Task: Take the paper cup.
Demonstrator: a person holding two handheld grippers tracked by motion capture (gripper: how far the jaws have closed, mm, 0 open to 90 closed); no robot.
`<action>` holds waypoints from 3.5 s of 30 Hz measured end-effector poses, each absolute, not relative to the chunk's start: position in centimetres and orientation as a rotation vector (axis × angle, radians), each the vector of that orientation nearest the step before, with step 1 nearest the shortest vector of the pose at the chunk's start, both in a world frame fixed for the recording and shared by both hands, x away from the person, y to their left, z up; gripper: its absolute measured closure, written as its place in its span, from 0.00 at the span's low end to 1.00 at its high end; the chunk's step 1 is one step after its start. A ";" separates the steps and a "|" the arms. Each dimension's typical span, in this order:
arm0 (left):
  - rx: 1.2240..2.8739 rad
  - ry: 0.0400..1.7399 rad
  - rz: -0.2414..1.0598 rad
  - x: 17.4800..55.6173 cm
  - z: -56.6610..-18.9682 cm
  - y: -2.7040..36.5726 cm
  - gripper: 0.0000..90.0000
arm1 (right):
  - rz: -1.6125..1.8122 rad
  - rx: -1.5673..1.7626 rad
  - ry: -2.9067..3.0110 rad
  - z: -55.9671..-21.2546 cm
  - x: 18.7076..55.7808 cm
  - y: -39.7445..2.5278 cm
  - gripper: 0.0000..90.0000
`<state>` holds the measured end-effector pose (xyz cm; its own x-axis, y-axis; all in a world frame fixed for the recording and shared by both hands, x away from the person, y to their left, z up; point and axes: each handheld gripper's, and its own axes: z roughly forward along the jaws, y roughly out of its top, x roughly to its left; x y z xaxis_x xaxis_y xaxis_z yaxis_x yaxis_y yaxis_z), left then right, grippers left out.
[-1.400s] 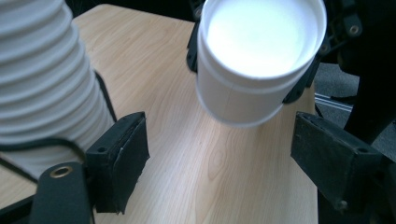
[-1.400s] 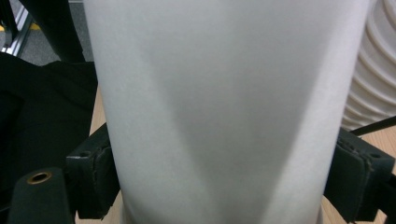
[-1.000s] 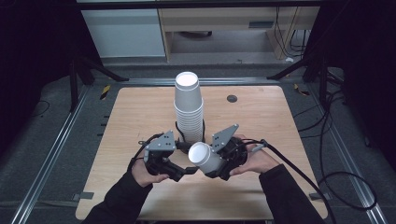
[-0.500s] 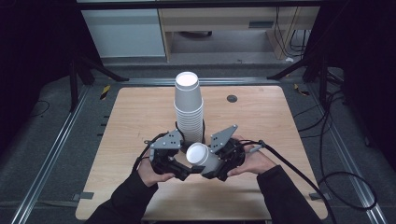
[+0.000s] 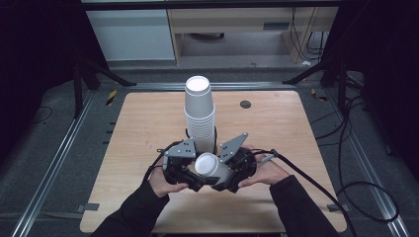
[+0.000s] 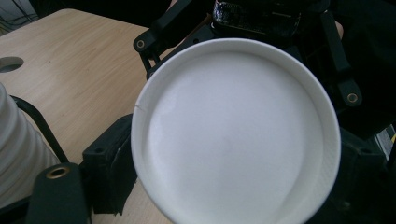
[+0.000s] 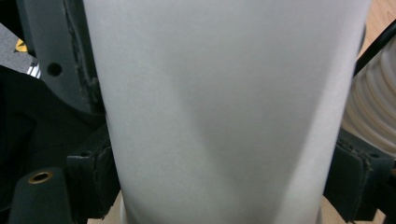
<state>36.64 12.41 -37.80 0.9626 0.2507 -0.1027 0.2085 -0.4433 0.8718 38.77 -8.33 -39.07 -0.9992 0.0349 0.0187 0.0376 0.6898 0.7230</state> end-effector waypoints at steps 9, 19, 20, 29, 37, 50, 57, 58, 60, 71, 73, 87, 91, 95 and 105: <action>2.064 0.315 0.057 36.6 -37.5 12.2 0.18 | -1.172 -0.062 -2.902 -39.5 38.8 -8.1 0.15; 2.122 0.325 0.017 37.0 -37.9 11.7 0.22 | -1.110 -0.057 -2.911 -39.9 38.8 -7.8 0.15; 2.123 0.324 0.015 37.0 -37.9 11.7 0.22 | -1.105 -0.059 -2.912 -39.9 38.8 -7.7 0.15; 2.159 0.320 0.004 37.0 -38.0 11.7 0.19 | -1.093 -0.048 -2.911 -39.8 38.7 -7.9 0.16; 2.215 0.312 -0.006 37.2 -37.9 11.8 0.19 | -1.055 -0.047 -2.924 -40.0 38.7 -7.8 0.16; 2.251 0.303 -0.026 37.2 -38.2 11.6 0.22 | -1.029 -0.030 -2.932 -40.0 38.7 -7.3 0.16; 2.257 0.314 -0.042 37.3 -38.3 11.6 0.23 | -1.022 -0.030 -2.929 -40.0 38.7 -7.3 0.16; 2.260 0.312 -0.042 37.3 -38.3 11.6 0.23 | -1.018 -0.030 -2.931 -40.0 38.8 -7.3 0.16; 2.258 0.316 -0.047 37.3 -38.4 11.6 0.23 | -1.010 -0.032 -2.931 -40.1 38.7 -7.3 0.16; 2.260 0.319 -0.038 37.3 -38.4 11.6 0.24 | -1.015 -0.031 -2.928 -40.2 38.8 -7.3 0.15; 2.255 0.321 -0.036 37.3 -38.4 11.6 0.24 | -1.016 -0.030 -2.929 -40.2 38.8 -7.3 0.15; 2.250 0.339 -0.021 37.4 -38.2 12.0 0.24 | -1.077 -0.046 -2.931 -40.1 38.8 -7.4 0.09; 2.264 0.339 -0.011 37.5 -38.2 12.0 0.24 | -1.091 -0.069 -2.936 -39.8 38.8 -7.6 0.08; 2.277 0.337 0.000 37.6 -38.2 12.2 0.23 | -1.140 -0.081 -2.939 -39.1 38.8 -8.0 0.07; 2.256 0.367 0.019 37.9 -38.1 13.4 0.23 | -1.261 -0.182 -2.947 -37.4 39.0 -10.2 0.06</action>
